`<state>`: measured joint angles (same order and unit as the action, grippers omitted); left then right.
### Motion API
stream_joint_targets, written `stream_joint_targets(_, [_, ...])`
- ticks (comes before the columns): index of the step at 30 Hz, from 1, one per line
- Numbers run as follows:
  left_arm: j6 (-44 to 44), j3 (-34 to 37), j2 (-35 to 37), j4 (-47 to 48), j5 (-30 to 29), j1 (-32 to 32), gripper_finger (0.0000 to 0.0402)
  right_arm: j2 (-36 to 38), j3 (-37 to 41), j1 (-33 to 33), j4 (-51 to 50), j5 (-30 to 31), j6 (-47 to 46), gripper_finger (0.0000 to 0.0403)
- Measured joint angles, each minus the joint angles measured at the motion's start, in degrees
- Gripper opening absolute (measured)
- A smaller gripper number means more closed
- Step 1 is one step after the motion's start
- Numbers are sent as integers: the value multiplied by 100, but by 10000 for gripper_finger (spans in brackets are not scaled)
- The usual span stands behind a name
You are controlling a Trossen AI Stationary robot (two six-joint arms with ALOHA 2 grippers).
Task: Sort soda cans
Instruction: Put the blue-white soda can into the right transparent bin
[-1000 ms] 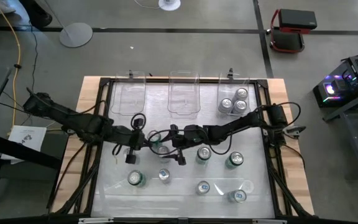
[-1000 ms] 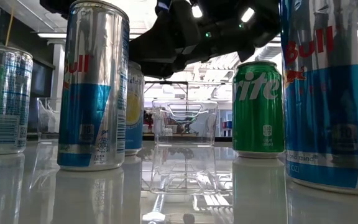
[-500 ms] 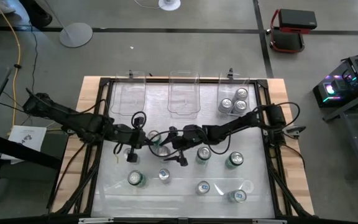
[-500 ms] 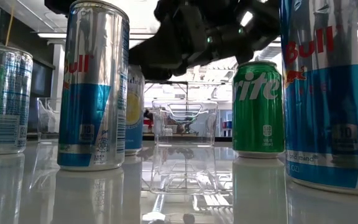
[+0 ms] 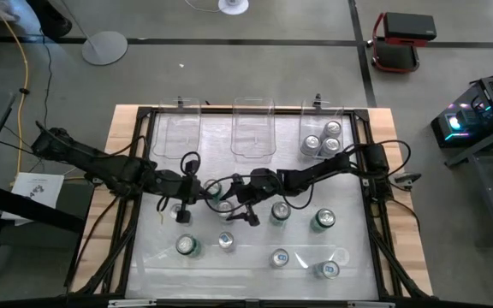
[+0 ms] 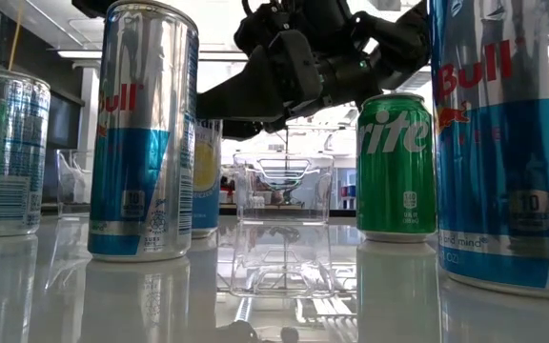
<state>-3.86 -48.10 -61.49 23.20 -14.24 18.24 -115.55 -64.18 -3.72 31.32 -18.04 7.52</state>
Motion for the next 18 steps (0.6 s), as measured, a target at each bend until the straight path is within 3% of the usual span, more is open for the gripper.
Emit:
stream_joint_targets(9, [-44, 0, 0, -83, -2, 0, 0, 13, -1, 3, 56, 169, 13, 237])
stream_joint_targets(13, [-46, 0, 0, -83, -13, 0, 0, 82, 73, 6, -578, 131, -223, 213])
stream_joint_targets(18, [-31, 0, -1, -77, -184, 39, 0, 794, 353, 15, -1096, 471, -231, 163])
